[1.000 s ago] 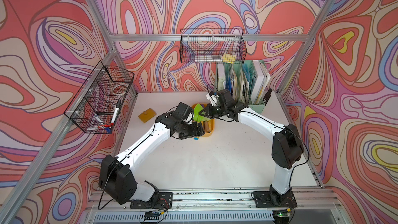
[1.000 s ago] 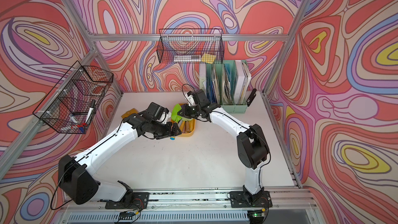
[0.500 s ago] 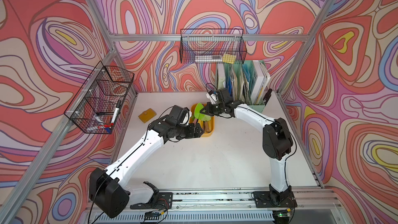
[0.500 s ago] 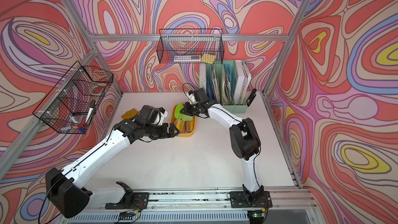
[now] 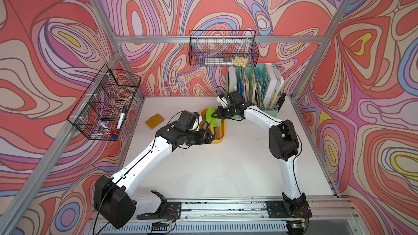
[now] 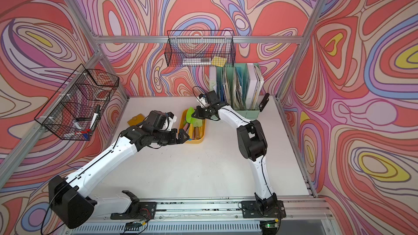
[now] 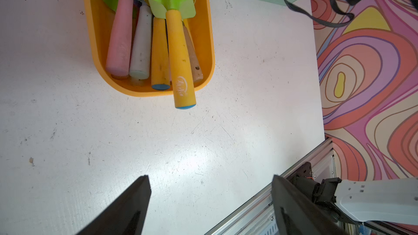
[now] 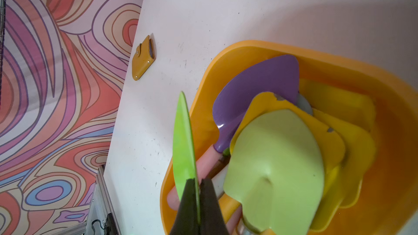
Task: Put the shovel into the storage box
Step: Place the shovel in the storage box.
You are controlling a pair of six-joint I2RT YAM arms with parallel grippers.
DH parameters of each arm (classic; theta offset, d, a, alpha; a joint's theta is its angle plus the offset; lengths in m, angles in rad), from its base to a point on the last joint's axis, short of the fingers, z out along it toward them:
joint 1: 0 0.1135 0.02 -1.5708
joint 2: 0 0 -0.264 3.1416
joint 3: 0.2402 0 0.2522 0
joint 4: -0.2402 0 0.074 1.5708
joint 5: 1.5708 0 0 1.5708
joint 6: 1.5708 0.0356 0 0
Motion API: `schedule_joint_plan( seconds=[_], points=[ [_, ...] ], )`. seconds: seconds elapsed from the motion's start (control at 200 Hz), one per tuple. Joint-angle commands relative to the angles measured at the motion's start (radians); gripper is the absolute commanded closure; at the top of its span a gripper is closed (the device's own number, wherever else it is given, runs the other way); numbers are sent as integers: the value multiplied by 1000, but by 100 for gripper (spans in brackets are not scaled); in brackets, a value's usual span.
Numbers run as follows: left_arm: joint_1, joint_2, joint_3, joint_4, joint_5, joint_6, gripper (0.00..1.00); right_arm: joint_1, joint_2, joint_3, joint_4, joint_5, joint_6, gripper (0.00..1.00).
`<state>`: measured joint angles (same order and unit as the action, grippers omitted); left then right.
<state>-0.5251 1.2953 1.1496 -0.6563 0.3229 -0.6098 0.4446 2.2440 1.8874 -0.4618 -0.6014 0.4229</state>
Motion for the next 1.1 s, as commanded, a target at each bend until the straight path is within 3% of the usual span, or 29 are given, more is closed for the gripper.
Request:
schedule_joint_plan(
  seconds=[0.0,1.097],
  points=[
    [-6,-13,-11,23,8,16,11,-12,41,49,-31,-19,-45,100],
    [-6,1,-6,17,-1,28,11,-41,178,152,-51,22,-38,100]
  ],
)
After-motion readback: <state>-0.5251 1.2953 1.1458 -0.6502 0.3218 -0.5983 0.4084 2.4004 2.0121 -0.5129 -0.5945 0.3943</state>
